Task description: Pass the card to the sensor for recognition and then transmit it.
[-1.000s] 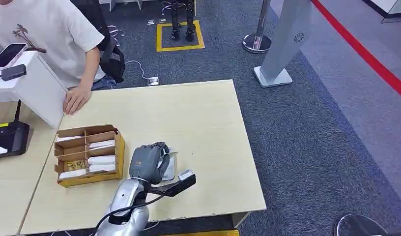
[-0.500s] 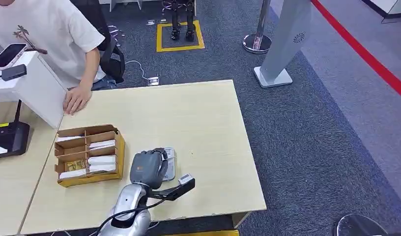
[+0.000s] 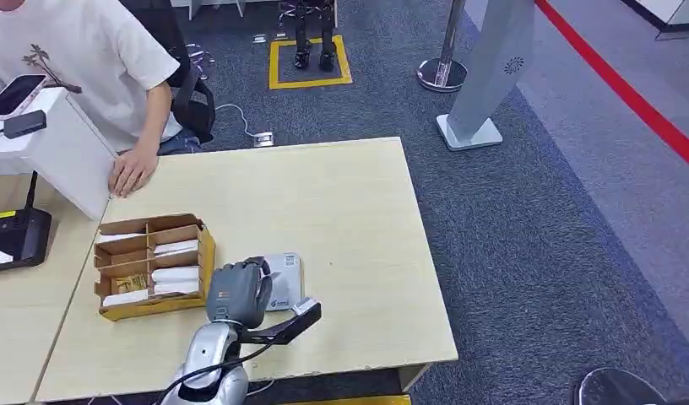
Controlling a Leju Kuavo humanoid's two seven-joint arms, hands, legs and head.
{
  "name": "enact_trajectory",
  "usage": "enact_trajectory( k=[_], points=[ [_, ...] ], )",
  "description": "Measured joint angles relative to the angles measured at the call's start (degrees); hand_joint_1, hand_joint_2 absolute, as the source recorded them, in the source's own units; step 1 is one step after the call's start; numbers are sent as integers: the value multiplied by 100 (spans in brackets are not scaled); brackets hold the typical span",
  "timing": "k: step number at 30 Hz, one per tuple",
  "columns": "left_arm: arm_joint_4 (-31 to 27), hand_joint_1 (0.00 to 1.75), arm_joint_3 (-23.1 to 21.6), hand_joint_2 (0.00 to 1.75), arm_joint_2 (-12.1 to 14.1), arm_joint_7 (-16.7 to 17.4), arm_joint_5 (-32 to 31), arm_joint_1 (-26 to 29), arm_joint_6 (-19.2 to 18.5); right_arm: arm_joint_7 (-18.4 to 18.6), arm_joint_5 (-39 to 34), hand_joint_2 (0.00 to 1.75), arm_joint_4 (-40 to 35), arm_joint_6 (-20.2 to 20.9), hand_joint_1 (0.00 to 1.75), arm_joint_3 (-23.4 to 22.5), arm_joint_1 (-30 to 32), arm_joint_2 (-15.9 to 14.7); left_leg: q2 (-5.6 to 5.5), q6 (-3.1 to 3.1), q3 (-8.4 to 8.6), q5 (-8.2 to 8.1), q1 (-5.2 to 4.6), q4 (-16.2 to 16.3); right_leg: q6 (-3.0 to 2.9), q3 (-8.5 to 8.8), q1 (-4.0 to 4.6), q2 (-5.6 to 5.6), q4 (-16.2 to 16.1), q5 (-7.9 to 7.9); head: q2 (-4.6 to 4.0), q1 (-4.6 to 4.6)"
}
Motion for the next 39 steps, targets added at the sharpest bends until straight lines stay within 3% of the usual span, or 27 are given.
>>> enact_trajectory(
  k=[8, 19, 25, 32, 39],
  points=[
    [-729, 175, 685, 175, 57, -328, 22, -407, -2, 0, 319, 0, -2, 131, 0, 0, 0, 2, 0, -1, 0, 2, 1, 0, 0, -1, 1, 0, 2, 0, 0, 0],
    [-1287, 175, 1727, 175, 262, -503, 50, -1547, -122, 9, 640, 0, -2, 238, 0, 0, -1, 7, 0, -3, 0, 3, 1, 0, -1, -1, 1, 0, 3, 0, 0, 0],
    [-1228, 175, 2072, 175, 728, -223, 7, -2195, -297, -7, 697, 0, -4, 249, 0, 0, -4, 7, 1, -4, 0, 4, 2, 0, -1, -3, 2, 3, 4, 0, 0, 0],
    [-874, 175, 2113, 175, 1250, 35, 4, -2487, -411, -4, 603, 0, -7, 242, 0, 0, -4, 7, 1, -4, 0, 4, 2, 0, -1, -2, 2, 3, 5, 0, 0, 0],
    [-666, 175, 2127, 175, 1471, 66, 4, -2497, -411, -2, 548, 0, -9, 242, 0, 0, -5, 7, 1, -4, -1, 3, 2, 0, -1, -3, 2, 4, 4, 0, 0, 2]
  ],
)
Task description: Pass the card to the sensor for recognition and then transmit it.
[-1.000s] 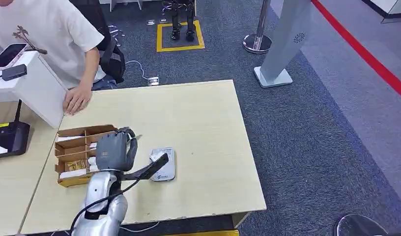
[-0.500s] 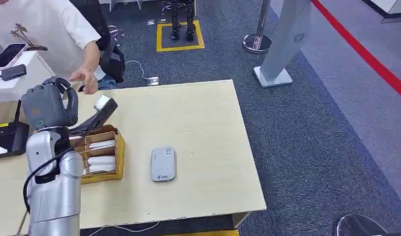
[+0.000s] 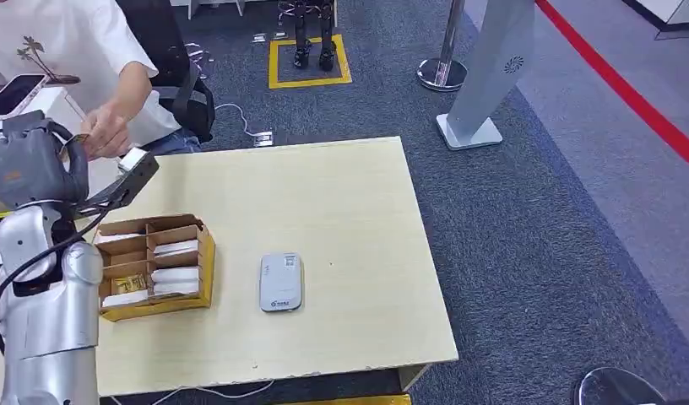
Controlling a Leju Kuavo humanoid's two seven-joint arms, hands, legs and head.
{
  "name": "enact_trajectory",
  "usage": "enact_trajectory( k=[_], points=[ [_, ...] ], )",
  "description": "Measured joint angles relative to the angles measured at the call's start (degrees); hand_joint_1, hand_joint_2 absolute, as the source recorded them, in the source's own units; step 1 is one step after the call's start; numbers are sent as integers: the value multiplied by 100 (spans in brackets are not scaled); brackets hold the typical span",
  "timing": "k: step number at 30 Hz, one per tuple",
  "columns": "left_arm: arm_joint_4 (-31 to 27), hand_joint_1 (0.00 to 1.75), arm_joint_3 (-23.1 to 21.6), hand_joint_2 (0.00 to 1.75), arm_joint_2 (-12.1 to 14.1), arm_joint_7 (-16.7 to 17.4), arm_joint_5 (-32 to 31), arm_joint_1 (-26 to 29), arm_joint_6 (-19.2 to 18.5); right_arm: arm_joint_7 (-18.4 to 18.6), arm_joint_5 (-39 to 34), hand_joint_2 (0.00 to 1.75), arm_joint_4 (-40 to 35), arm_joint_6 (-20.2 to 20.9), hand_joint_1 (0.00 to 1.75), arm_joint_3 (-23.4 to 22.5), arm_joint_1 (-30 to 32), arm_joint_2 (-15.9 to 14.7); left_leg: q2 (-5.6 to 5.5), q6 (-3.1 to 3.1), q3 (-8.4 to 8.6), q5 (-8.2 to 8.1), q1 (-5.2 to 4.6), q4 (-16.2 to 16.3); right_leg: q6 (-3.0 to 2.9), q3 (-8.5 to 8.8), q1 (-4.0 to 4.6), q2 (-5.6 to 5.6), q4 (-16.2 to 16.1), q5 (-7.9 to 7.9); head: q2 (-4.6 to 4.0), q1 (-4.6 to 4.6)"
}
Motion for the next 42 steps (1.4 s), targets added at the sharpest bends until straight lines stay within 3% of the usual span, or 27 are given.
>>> enact_trajectory(
  k=[18, 19, 20, 21, 26, 27, 32, 42],
  points=[
    [33, 175, 0, 175, 44, -42, -2, 5, -52, -2, -68, 0, 0, -9, 0, 0, -1, 0, 0, 0, -1, 0, 0, 0, 0, -1, 0, 1, 0, 0, 0, 0],
    [33, 0, 0, 175, 41, -57, 0, 6, -59, -2, -70, 0, 0, -13, 0, 0, -1, 0, 0, 0, -1, 0, 0, 0, 0, -1, 0, 1, 0, 0, 0, -2],
    [33, 0, 0, 175, 41, -72, -2, 8, -57, -2, -76, 0, 0, -17, 0, 0, -1, 0, 0, 0, -1, 0, 0, 0, 0, -1, 0, 1, 0, 0, 0, 0],
    [33, 0, 0, 0, 39, -98, -2, 12, -41, -7, -79, 0, 0, -17, 0, 0, -1, 0, 1, 0, -1, 0, 0, 0, 0, -1, 0, 1, 0, 0, 0, -2],
    [2, 0, 0, 0, -26, -221, -2, 44, -22, -7, -133, 0, 0, -24, 0, 0, -1, 0, 0, 0, 0, 0, 0, 0, 0, -1, 0, 0, 0, 0, 0, 0],
    [-35, 0, 0, 175, -67, -266, 0, 55, -39, -7, -149, 0, 0, -24, 0, 0, -2, 0, 0, 0, 0, 0, 0, 1, 0, -1, 0, 0, 0, 0, 0, 0],
    [-243, 0, 4, 175, -312, -772, 199, 60, -374, -18, -293, 0, 0, -22, 0, 0, -1, 0, -1, 0, -1, 0, 0, 1, 0, 1, 0, -1, 0, 0, 0, 0],
    [-754, 0, -103, 175, -538, -999, 626, 490, -645, -37, -472, 0, 0, -24, 0, 0, 2, 0, 1, 0, 1, 0, 0, 0, 0, -3, 0, 2, -1, 0, 0, -2]
  ],
)
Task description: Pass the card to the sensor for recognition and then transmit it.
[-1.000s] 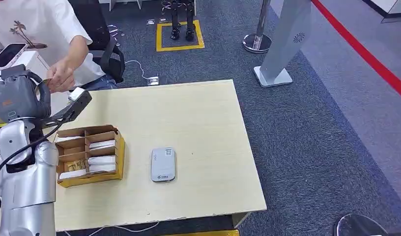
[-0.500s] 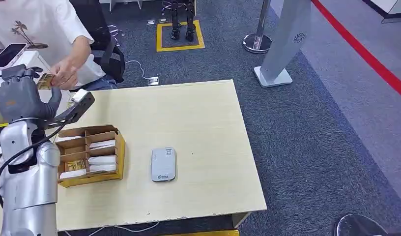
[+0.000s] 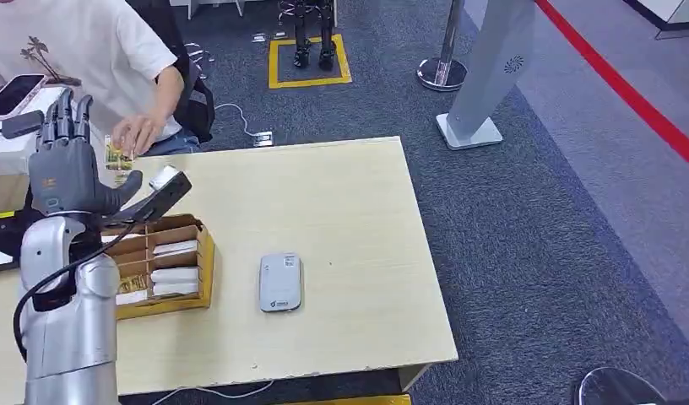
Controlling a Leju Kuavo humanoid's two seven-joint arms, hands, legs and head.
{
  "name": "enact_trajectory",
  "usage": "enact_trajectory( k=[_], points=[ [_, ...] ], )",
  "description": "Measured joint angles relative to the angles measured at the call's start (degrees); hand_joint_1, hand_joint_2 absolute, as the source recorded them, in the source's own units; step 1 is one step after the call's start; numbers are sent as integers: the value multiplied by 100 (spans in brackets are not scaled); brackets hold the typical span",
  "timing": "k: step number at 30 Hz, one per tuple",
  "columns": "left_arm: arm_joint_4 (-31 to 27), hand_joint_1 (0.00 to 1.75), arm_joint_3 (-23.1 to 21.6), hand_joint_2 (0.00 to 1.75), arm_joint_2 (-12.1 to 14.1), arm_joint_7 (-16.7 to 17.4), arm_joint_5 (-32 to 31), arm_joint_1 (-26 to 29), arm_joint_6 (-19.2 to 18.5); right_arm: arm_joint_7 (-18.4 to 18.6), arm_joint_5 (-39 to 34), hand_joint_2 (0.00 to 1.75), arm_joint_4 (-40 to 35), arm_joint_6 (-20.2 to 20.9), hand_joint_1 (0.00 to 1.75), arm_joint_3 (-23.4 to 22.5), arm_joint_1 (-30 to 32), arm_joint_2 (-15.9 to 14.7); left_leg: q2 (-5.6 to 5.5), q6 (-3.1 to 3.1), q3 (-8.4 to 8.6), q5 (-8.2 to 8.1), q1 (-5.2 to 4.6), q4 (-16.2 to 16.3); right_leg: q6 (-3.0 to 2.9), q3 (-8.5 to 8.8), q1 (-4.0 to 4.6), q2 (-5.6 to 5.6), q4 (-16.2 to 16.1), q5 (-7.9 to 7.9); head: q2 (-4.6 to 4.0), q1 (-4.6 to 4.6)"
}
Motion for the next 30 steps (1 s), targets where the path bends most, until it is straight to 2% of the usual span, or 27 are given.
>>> enact_trajectory(
  k=[3, 6, 10, 13, 17, 23, 27, 30],
  points=[
    [-139, 0, -172, 175, 7, -113, 499, 151, -253, -31, -72, 0, 0, -2, 0, 0, 1, 0, 0, 0, 0, 0, 0, 0, 0, 0, 0, 0, 0, 0, 0, 0],
    [-209, 0, -425, 175, 122, -273, 1137, 308, -572, -46, -144, 0, 0, 0, 0, 0, 3, -2, 0, 0, -1, 0, 0, 0, 0, 1, 0, 0, 0, 0, 0, 2],
    [-304, 0, -975, 175, 613, -415, 2094, 740, -957, -48, -225, 0, 0, 2, 0, 0, 28, -18, 10, 0, 1, -1, 0, -3, 0, 2, 0, 8, 0, 0, 0, 2],
    [-461, 0, -1397, 175, 1142, -393, 2664, 1234, -1038, -48, -256, 0, 0, 4, 0, 0, 43, -33, 18, -3, 3, -3, 0, -5, -1, -4, 0, 19, 0, -1, 0, 0],
    [-717, 0, -1711, 175, 1609, -273, 2948, 1751, -1034, -48, -275, 0, 0, -2, 0, 0, 60, -46, 16, -3, 1, -3, 1, -6, -1, -6, 1, 14, 0, -4, 0, 0],
    [-1118, 0, -1840, 175, 2059, -111, 3169, 2266, -1112, -39, -308, 0, 0, -17, 0, 0, 65, -52, 17, -3, 0, -3, 0, -6, -1, -3, 0, 15, 0, -3, 0, 2],
    [-1355, 0, -1840, 175, 2299, -46, 3199, 2585, -1149, -26, -308, 0, 0, -39, 0, 0, 70, -52, 15, -3, 1, -3, 0, -6, -1, -2, 0, 11, 0, -2, 0, 2],
    [-1495, 0, -1840, 175, 2378, 26, 3175, 2770, -1154, -26, -310, 0, 0, -44, 0, 0, 69, -52, 15, -3, 1, -3, 0, -6, -1, -3, 0, 12, -1, -2, 0, 2]
  ],
)
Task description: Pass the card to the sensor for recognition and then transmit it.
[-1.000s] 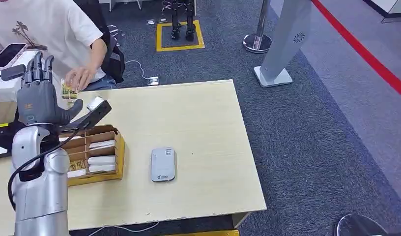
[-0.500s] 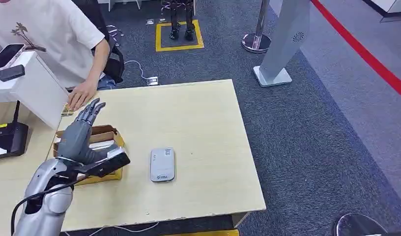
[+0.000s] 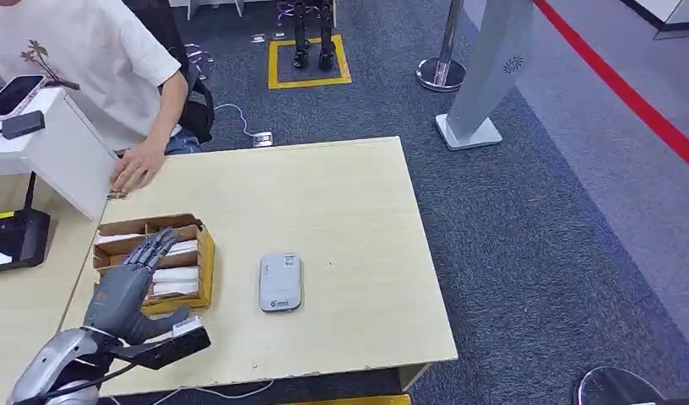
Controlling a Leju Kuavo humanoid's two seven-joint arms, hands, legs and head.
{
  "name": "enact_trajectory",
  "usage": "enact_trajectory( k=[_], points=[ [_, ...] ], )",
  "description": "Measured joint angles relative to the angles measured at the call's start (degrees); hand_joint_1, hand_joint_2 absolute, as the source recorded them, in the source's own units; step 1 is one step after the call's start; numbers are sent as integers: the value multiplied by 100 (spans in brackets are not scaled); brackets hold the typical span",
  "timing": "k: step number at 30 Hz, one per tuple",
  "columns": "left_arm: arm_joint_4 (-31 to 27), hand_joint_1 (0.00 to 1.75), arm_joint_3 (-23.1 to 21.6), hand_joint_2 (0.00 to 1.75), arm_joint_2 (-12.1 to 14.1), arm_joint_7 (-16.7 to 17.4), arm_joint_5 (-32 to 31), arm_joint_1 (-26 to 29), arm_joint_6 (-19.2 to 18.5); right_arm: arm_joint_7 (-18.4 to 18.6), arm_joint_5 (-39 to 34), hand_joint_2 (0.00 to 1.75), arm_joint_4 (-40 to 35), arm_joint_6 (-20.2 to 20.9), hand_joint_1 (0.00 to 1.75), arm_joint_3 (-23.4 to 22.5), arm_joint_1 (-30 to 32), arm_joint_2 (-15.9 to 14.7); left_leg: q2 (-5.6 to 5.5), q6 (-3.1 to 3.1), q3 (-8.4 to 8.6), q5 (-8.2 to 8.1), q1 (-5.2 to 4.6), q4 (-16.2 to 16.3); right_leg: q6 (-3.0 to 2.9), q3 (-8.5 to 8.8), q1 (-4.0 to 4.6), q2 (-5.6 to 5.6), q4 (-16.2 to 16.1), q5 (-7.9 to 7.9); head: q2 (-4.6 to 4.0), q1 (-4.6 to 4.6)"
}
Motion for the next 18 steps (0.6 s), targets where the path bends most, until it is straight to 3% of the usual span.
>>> enact_trajectory(
  k=[18],
  points=[
    [-155, 0, 0, 175, 94, 297, -542, 167, -22, 15, -83, 0, -2, -44, 0, 0, -2, 0, -1, 0, 0, 0, 0, 0, 0, 1, 0, -1, 0, 1, 0, 0]
  ],
)
